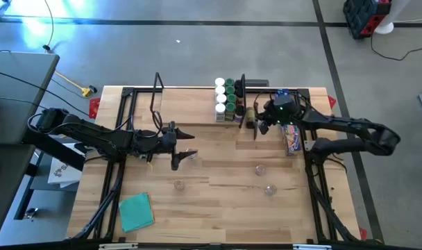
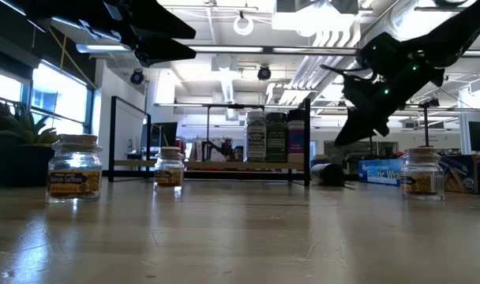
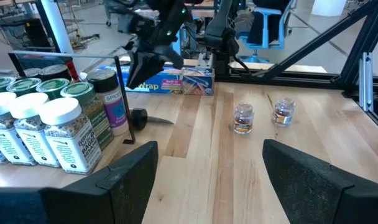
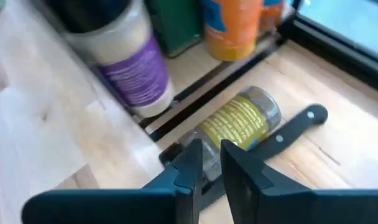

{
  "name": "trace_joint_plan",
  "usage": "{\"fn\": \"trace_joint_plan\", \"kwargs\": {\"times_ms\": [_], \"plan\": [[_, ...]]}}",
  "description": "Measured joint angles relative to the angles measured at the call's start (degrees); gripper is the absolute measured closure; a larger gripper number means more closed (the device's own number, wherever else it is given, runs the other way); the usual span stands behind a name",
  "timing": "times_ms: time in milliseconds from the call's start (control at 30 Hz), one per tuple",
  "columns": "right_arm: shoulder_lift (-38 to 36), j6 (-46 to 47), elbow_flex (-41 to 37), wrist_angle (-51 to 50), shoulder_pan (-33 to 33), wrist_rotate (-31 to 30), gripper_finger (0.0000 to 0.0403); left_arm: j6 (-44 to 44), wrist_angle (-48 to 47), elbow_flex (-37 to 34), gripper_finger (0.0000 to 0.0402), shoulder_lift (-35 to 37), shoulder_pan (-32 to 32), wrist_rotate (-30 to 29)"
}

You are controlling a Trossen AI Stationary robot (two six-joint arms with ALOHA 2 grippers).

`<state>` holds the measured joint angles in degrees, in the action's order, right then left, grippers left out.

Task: Shelf spices
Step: Adjust the black seasoning bottles on the shelf

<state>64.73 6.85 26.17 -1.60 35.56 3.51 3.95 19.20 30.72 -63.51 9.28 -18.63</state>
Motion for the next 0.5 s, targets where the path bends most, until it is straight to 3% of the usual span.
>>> {"fn": "trace_joint_plan", "kwargs": {"times_ms": [133,400,500], "plan": [[-3.4,-4.0,0.0,-1.5,-1.8,0.1,0.0338,0.0,-0.1,0.0,0.0117,0.0,0.0,0.0],[-4.7,-3.3,0.2,-4.1,-10.9,1.2,0.0257,-0.1,-0.1,0.0,0.0117,0.0,0.0,-0.1],[-4.7,-0.1,2.0,-5.0,-17.6,-4.2,0.0263,-0.1,0.0,0.0,0.0117,0.0,0.0,-0.1]]}}
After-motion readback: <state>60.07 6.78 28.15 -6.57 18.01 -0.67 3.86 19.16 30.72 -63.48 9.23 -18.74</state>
